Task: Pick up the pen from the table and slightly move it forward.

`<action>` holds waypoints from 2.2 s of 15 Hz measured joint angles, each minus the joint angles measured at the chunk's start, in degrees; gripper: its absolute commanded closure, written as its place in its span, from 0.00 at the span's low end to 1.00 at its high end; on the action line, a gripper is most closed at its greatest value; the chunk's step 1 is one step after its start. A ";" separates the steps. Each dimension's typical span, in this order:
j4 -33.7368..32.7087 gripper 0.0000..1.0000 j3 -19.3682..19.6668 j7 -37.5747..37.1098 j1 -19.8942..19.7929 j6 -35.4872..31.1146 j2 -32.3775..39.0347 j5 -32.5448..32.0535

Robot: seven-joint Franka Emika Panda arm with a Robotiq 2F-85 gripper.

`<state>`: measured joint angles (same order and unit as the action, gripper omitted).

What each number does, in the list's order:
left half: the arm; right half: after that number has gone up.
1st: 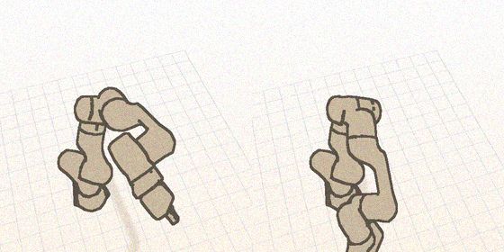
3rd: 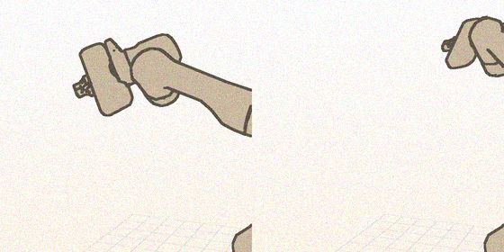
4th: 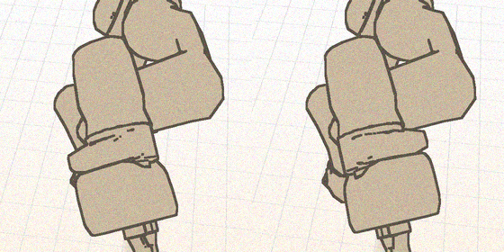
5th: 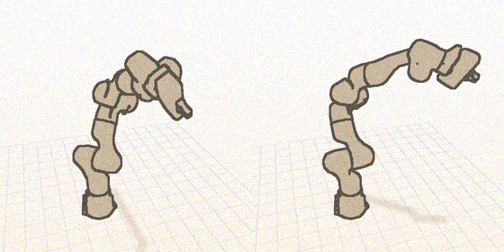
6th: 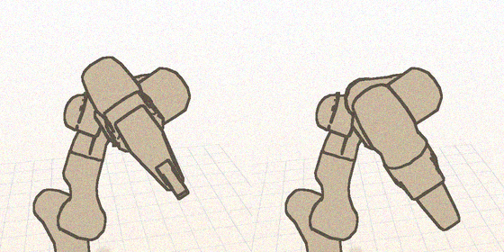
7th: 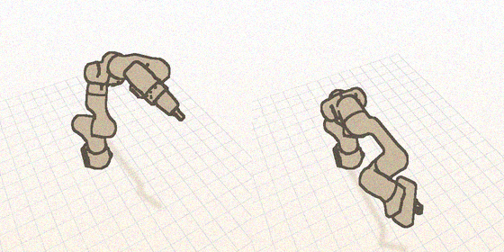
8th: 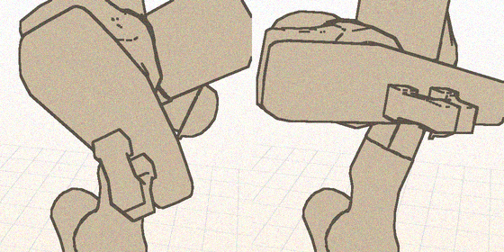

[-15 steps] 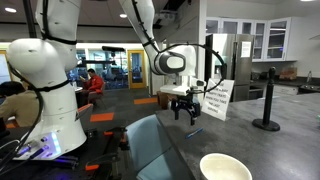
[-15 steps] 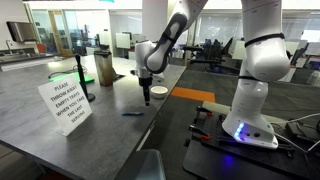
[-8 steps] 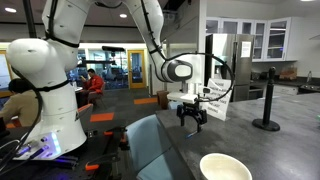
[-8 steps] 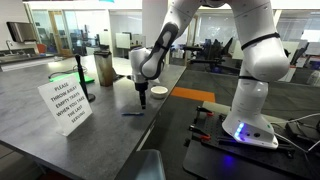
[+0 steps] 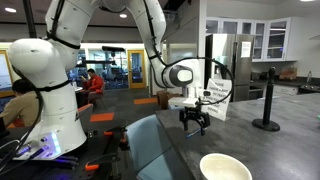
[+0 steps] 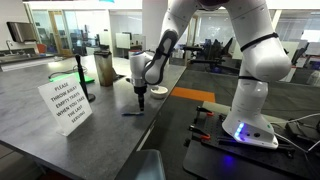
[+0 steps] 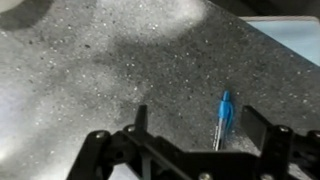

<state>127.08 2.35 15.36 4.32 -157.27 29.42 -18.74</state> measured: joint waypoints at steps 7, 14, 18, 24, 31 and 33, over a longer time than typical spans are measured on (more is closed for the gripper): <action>0.16 0.00 -2.35 0.15 -0.77 0.02 0.68 0.33; -0.29 0.58 -3.17 -2.23 -1.07 -0.05 2.57 1.41; -0.68 0.86 -4.58 -2.13 -1.98 0.11 3.32 3.61; -1.78 0.96 -5.10 -2.14 -2.06 0.12 3.53 4.26; -5.79 0.96 -5.03 -2.17 -4.39 1.31 3.90 8.13; -8.30 0.96 -4.82 -2.17 -5.63 3.19 4.50 8.89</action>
<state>118.78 -2.47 13.19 -1.32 -154.08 33.92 -9.85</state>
